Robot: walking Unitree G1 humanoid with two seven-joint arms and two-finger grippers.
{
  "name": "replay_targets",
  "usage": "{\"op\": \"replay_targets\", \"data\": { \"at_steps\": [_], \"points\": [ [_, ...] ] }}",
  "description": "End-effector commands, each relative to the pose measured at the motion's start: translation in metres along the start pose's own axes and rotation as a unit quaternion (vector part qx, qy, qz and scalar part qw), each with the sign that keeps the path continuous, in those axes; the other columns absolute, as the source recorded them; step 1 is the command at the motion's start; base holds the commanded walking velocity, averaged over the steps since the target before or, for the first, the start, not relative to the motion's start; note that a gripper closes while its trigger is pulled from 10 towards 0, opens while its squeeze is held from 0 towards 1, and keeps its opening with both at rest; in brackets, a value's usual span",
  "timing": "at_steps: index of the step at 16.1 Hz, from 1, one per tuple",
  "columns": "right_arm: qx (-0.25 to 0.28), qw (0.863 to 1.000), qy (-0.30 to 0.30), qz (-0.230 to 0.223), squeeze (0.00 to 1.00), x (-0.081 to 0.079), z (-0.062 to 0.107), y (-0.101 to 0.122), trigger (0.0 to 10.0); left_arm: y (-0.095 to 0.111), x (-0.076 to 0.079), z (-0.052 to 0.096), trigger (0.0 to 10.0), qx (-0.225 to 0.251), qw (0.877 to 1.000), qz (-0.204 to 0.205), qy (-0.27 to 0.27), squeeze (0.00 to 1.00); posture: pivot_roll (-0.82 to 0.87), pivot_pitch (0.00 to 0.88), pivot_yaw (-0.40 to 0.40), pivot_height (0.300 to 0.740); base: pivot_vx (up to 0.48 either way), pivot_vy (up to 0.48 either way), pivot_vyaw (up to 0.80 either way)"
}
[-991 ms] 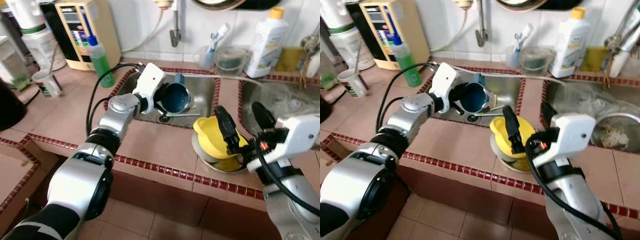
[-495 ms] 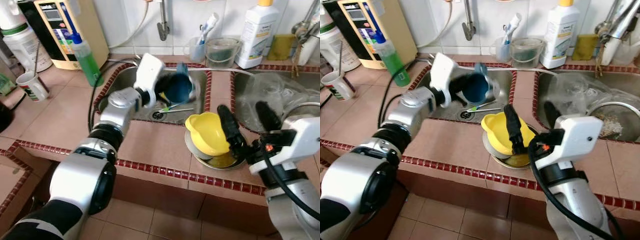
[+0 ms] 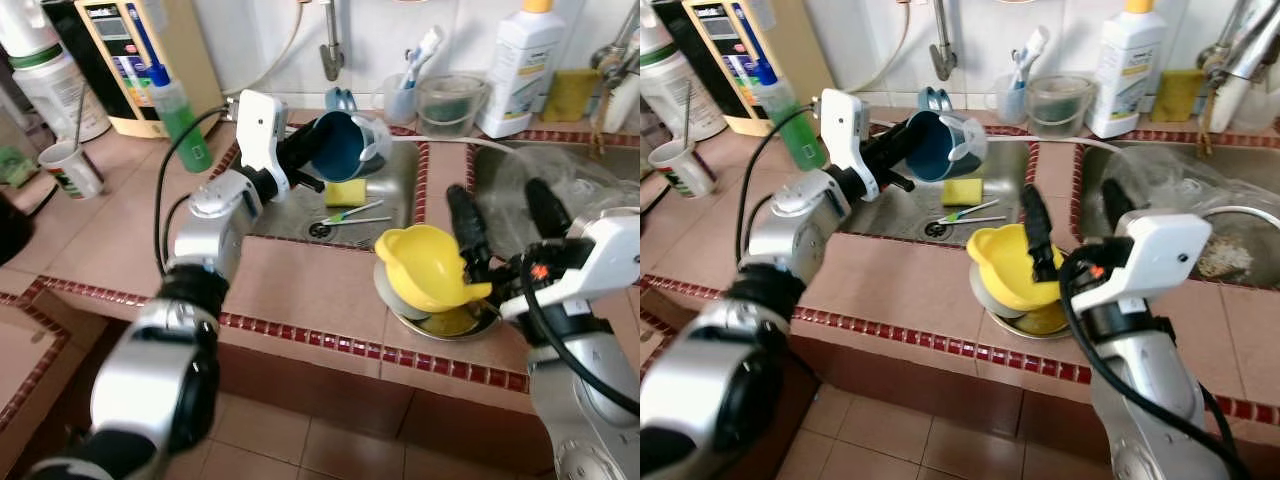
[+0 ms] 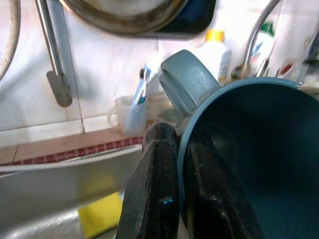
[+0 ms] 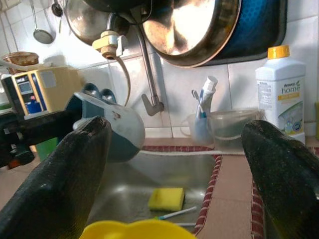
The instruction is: Kitchen organization
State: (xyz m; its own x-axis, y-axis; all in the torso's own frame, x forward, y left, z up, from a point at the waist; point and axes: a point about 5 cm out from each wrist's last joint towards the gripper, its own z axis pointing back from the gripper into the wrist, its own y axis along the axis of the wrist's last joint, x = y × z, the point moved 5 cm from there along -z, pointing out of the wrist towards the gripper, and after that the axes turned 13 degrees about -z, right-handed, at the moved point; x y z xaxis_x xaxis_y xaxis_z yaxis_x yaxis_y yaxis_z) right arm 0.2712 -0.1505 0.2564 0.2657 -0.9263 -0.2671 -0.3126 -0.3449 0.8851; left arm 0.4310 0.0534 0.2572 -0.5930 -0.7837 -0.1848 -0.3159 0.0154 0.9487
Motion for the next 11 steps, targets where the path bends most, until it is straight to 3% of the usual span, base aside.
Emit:
{"op": "replay_targets", "data": {
  "at_steps": [1, 6, 9, 11],
  "points": [
    [0.010, 1.000, -0.002, 0.003, 0.00, 0.002, -0.003, 0.001, 10.0, 0.016, -0.006, 0.002, 10.0, 0.029, 0.999, 0.005, 0.014, 0.00, -0.24, 0.020, 0.145, 0.740, 0.000, 0.000, 0.00],
    [0.020, 0.999, -0.005, 0.025, 0.00, 0.007, -0.013, -0.003, 10.0, 0.029, 0.004, 0.008, 10.0, 0.066, 0.998, 0.023, 0.013, 0.00, -0.23, 0.000, 0.128, 0.740, 0.000, 0.000, 0.00],
    [0.028, 0.998, -0.023, 0.055, 0.00, 0.015, -0.013, -0.008, 10.0, 0.020, 0.003, 0.028, 10.0, 0.073, 0.997, 0.021, 0.030, 0.00, -0.23, 0.000, 0.125, 0.740, 0.000, 0.000, 0.00],
    [0.030, 0.997, -0.040, 0.064, 0.00, 0.023, -0.010, -0.019, 10.0, 0.011, 0.003, 0.054, 10.0, 0.074, 0.995, 0.025, 0.060, 0.00, -0.21, 0.000, 0.111, 0.740, 0.000, 0.000, 0.00]
  ]
}}
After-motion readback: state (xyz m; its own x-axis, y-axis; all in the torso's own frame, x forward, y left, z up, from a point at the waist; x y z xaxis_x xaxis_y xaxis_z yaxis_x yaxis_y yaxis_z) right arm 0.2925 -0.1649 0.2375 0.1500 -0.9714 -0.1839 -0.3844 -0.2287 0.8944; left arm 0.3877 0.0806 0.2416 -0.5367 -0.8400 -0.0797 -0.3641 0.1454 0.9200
